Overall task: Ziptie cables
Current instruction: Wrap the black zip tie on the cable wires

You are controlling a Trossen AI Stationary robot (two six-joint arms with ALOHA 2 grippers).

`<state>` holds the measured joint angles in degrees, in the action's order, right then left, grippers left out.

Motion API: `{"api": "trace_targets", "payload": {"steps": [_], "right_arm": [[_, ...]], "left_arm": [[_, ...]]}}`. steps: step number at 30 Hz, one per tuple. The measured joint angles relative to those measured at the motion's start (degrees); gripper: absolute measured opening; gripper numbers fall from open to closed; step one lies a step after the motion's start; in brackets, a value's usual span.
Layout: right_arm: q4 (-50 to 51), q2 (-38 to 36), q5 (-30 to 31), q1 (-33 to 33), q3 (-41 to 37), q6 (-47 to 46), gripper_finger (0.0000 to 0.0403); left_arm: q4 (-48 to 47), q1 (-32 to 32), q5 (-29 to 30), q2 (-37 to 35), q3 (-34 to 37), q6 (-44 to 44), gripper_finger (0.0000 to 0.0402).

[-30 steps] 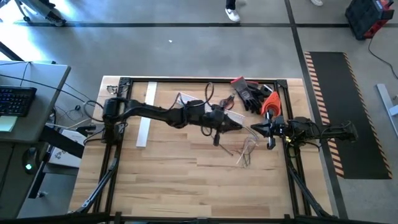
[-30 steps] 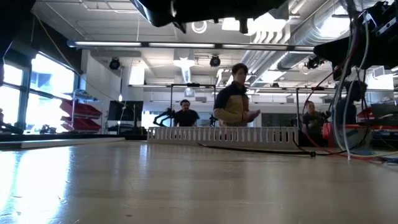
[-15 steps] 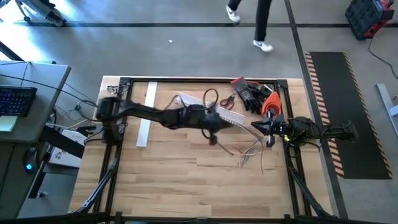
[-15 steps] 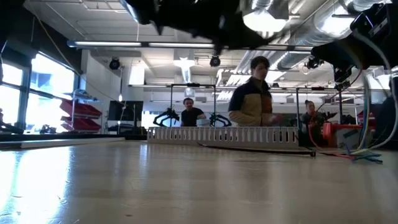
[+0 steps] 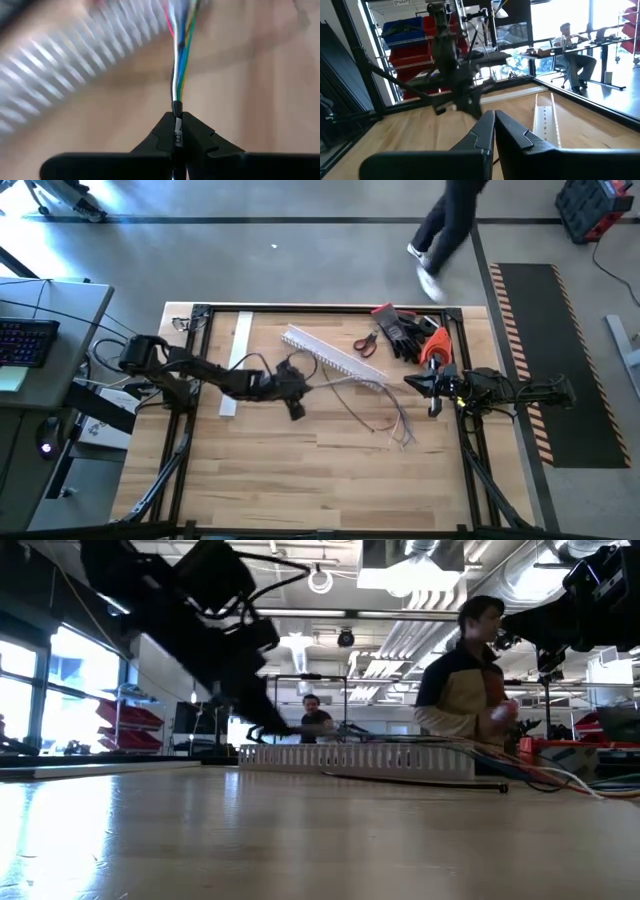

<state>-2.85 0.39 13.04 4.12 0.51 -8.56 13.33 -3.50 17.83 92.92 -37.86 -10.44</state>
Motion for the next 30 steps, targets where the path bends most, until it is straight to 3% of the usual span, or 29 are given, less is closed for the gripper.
{"api": "trace_targets", "payload": {"steps": [3,6,11,14,18,23,25,30], "right_arm": [[0.00,0.01,0.02,0.00,0.00,0.01,0.0000],[0.00,-0.01,0.02,0.00,0.00,0.02,0.0000],[0.00,-0.03,0.04,0.02,0.00,1.07,0.0000],[-0.02,-0.03,0.04,0.01,0.00,1.04,0.0000],[-0.01,-0.03,0.04,0.02,0.00,0.88,0.0000],[0.00,-0.03,0.07,0.00,0.00,-0.34,0.0000],[0.00,-0.03,0.06,0.01,0.00,-0.43,0.0000],[0.00,-0.03,0.04,0.00,0.00,-0.43,0.0000]], "left_arm": [[-0.28,-2.83,-1.18,-0.02,1.19,-0.92,0.0000],[1.68,-4.62,2.93,-0.04,0.77,0.32,0.0000],[12.48,-1.02,1.28,-0.04,-3.48,9.08,0.0000],[18.39,3.15,-3.73,-0.04,-7.71,14.24,0.0000],[21.16,6.67,-17.10,-0.09,-13.80,17.94,0.0000],[17.52,3.68,-32.96,-0.09,-14.52,12.25,0.0000],[10.74,1.47,-31.69,-0.09,-13.78,9.94,0.0000],[1.81,-2.63,-9.62,-0.07,-7.51,6.10,0.0000]]}}
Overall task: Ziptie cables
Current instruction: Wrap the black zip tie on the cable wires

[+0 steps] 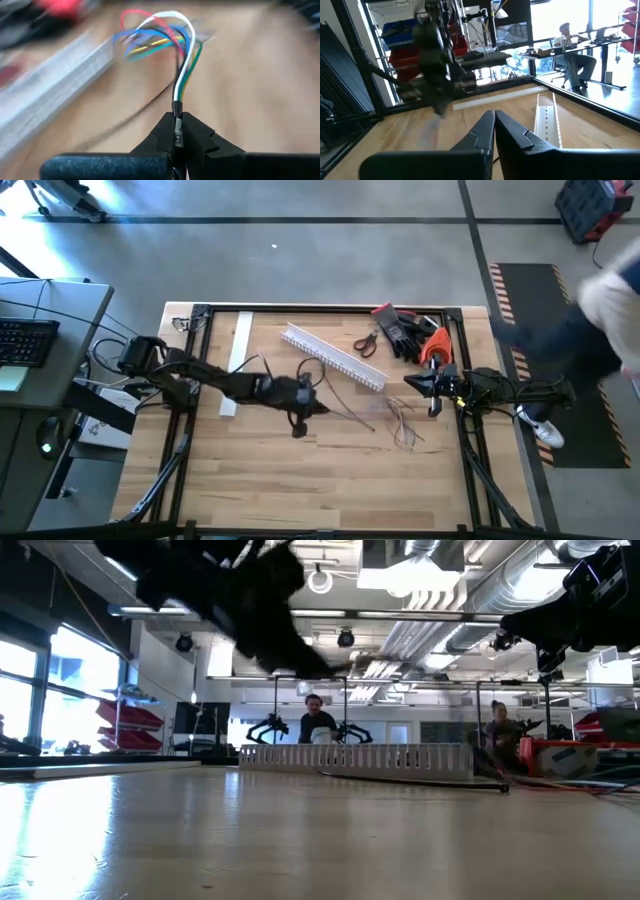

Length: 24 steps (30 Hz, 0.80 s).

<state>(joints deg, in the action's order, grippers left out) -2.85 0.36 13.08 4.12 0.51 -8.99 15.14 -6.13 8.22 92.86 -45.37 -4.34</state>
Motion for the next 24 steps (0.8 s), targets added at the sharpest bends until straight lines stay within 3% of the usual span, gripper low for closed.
{"api": "trace_targets", "payload": {"steps": [4,11,18,24], "right_arm": [[0.00,0.00,-0.02,0.02,0.00,0.00,0.0000],[0.00,0.00,-0.04,0.01,0.00,0.02,0.0000],[0.01,0.00,-0.12,0.01,0.00,0.42,0.0000],[0.40,0.04,-3.50,0.04,0.00,-1.60,0.0000]], "left_arm": [[1.69,0.36,6.99,0.02,5.81,-4.64,0.0000],[1.49,-2.31,1.41,0.02,12.54,-6.06,0.0000],[1.20,-3.99,7.59,0.02,15.98,-9.45,0.0000],[2.22,-3.82,5.93,1.07,16.44,-3.51,0.0000]]}}
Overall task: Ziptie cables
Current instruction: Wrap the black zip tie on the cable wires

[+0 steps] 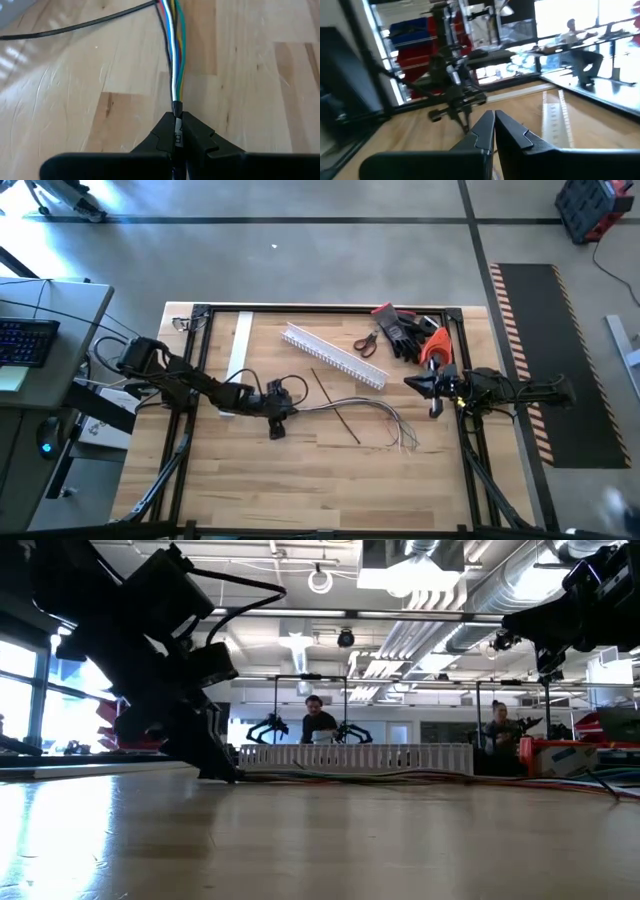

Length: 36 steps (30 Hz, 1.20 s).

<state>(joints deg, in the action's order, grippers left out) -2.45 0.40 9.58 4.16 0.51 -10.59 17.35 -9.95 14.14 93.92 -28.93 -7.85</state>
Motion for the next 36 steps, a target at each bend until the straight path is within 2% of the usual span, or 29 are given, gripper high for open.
{"api": "trace_targets", "payload": {"steps": [4,6,8,13,19,23,29,32,36], "right_arm": [[-1.30,0.84,-10.53,0.07,0.00,-1.16,0.0000],[-5.26,1.99,-16.89,0.94,0.00,-3.14,0.0000],[-10.68,3.78,-19.40,2.92,0.00,-4.27,0.0000],[-24.04,12.34,-17.75,10.39,0.00,-0.60,0.0000],[-41.70,29.28,-12.23,18.69,0.00,7.83,0.0000],[-48.06,39.82,-7.03,20.98,0.30,5.94,0.0000],[-44.35,52.93,-6.79,22.08,7.33,-1.23,0.0000],[-34.64,59.16,-6.30,21.68,13.20,-4.42,0.0000],[-15.84,67.13,-2.68,20.06,21.75,-10.45,0.0000]], "left_arm": [[1.43,-0.23,-0.06,1.37,-0.02,1.54,0.0000],[2.16,-0.23,-0.18,1.65,-0.02,1.53,0.0000],[2.50,-0.23,-0.32,1.69,0.02,1.55,0.0000],[2.44,-0.76,0.24,1.67,0.02,0.87,0.0001],[1.54,-2.40,1.71,1.69,-0.04,-2.31,0.0003],[0.75,-2.87,1.66,1.71,-0.04,-3.04,0.0037],[-3.16,-3.05,-1.03,0.15,-0.09,-5.22,0.0124],[-5.74,-3.44,-2.17,-2.51,0.02,-6.12,0.0148],[-11.17,-4.26,-3.16,-7.91,-0.05,-6.59,0.0156]]}}
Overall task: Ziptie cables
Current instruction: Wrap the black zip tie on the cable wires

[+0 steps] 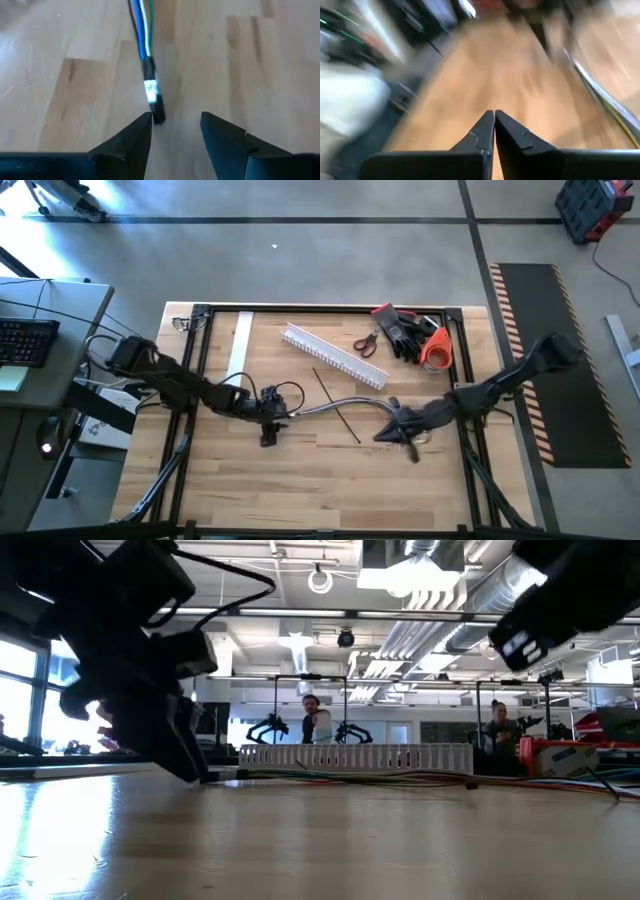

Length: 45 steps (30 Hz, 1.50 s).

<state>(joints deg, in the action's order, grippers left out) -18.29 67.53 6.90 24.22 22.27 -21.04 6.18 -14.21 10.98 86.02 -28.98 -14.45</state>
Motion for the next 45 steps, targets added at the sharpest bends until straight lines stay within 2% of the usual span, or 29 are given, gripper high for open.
{"api": "trace_targets", "payload": {"steps": [5,11,16,20,27,29,33,37,39,41,45], "right_arm": [[17.12,9.56,2.92,-2.06,6.16,-8.25,0.0000],[27.68,15.83,2.95,-3.64,7.30,-19.31,0.0000],[35.63,15.07,2.05,-3.43,7.77,-26.67,0.0000],[43.21,11.74,2.54,-2.78,8.57,-28.22,0.0000],[75.33,10.39,6.86,-2.31,15.27,-37.13,0.0000],[78.87,10.49,7.75,-2.11,16.22,-37.27,0.0000],[74.02,10.47,11.22,-1.29,17.79,-31.17,0.0000],[56.13,10.45,12.26,0.30,19.16,-17.28,0.0000],[45.17,10.55,11.44,1.01,19.02,-9.23,0.0000],[35.96,11.29,8.12,1.83,18.53,0.31,0.0001],[30.08,13.63,6.14,3.36,17.98,14.62,0.0023]], "left_arm": [[-4.17,-1.00,0.88,-5.39,-0.16,-0.39,0.0145],[-2.94,-1.32,1.10,-4.51,-0.21,-0.01,0.0127],[0.56,-1.39,1.23,-1.41,-0.23,0.13,0.0115],[4.88,-1.37,-0.74,1.76,-0.26,0.62,0.0109],[5.37,-1.37,-1.71,4.90,-0.40,-1.23,0.0097],[5.37,-1.37,-1.68,4.96,-0.43,-1.53,0.0094],[4.63,-1.93,-1.78,3.72,-0.38,-1.90,0.0089],[5.24,-2.97,-1.92,1.08,-0.34,-1.96,0.0083],[5.33,-3.29,-1.47,0.13,-0.34,-1.96,0.0081],[5.84,-3.49,-1.19,-0.11,-0.34,-1.96,0.0080],[5.92,-3.51,-1.00,0.03,-0.34,-1.93,0.0078]]}}
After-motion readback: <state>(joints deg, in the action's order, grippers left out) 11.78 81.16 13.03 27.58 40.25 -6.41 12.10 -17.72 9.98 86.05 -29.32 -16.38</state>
